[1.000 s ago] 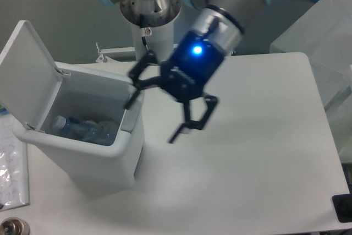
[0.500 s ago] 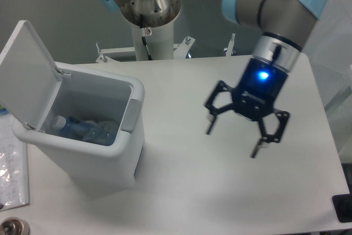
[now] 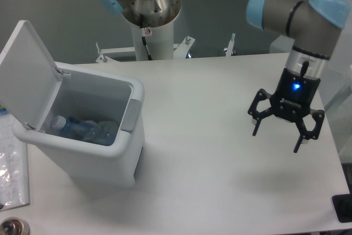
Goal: Place the trash in the trash can
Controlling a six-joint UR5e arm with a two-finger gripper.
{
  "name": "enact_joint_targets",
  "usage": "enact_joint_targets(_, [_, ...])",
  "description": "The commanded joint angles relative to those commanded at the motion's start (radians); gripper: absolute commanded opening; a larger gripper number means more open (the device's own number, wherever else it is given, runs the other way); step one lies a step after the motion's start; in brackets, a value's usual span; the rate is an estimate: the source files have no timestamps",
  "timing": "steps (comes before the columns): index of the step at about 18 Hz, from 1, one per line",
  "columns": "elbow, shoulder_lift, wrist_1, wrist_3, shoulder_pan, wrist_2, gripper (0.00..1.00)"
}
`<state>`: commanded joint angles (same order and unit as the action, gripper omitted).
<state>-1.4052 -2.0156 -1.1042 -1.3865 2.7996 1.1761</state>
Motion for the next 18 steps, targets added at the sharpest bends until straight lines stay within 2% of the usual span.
enact_joint_targets(3, [0.002,-0.008,-0.058,-0.094,-0.005,0.048,1.00])
enact_joint_targets(10, [0.014,-0.011,-0.081,-0.121,0.000,0.079,1.00])
enact_joint_targets(14, [0.035,-0.012,-0.161,-0.178,-0.015,0.301,1.00])
enact_joint_targets(18, [0.052,-0.026,-0.163,-0.178,-0.023,0.332,1.00])
